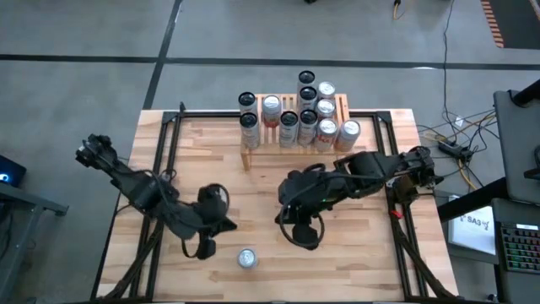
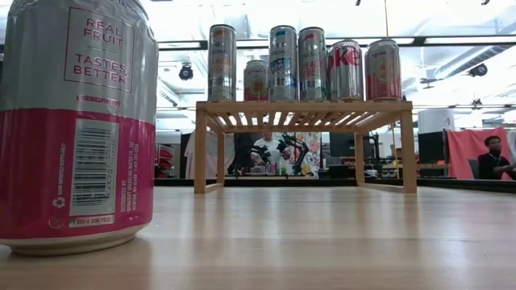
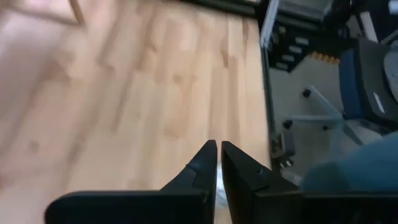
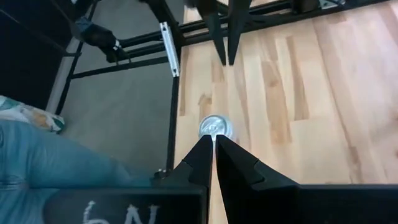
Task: Place canned beverage on shelf
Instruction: Put the pink and white soda can on the shelf aligned with the other pink and white soda cans
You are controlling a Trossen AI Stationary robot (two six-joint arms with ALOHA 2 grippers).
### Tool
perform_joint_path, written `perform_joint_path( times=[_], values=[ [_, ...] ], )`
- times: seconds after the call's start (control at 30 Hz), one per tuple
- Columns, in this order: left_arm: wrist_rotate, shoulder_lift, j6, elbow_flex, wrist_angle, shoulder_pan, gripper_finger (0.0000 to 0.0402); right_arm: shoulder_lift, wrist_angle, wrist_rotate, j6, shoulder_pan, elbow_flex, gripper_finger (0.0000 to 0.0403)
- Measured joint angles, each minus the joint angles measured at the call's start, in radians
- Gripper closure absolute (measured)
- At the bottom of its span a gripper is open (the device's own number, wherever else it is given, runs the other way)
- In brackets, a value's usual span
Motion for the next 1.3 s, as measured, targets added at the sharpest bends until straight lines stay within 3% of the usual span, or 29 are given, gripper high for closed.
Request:
perform_joint_path(
  times=[0.23, 0.4, 0.57, 0.8, 1.0, 1.3],
  values=[
    [0.037, 0.132, -0.09, 0.0, 0.006, -0.031, 0.0336, -0.042, -0.04, 0.01, 0.05, 0.107, 0.0, 0.039],
    [0.121, 0.234, -0.134, 0.011, -0.002, -0.033, 0.0251, -0.063, -0.073, 0.142, 0.054, 0.217, 0.0, 0.039],
    [0.14, 0.32, -0.15, 0.021, -0.029, -0.031, 0.0155, -0.073, -0.075, 0.282, 0.077, 0.3, 0.0, 0.039],
    [0.139, 0.363, -0.141, 0.021, -0.04, -0.031, 0.0062, -0.072, -0.075, 0.335, 0.112, 0.343, -0.003, 0.039],
    [0.136, 0.384, -0.129, 0.021, -0.022, -0.036, 0.0027, -0.071, -0.075, 0.351, 0.117, 0.344, -0.003, 0.039],
    [0.137, 0.436, -0.073, 0.02, 0.018, -0.044, 0.0022, -0.071, -0.094, 0.371, 0.112, 0.344, -0.003, 0.039]
  ],
)
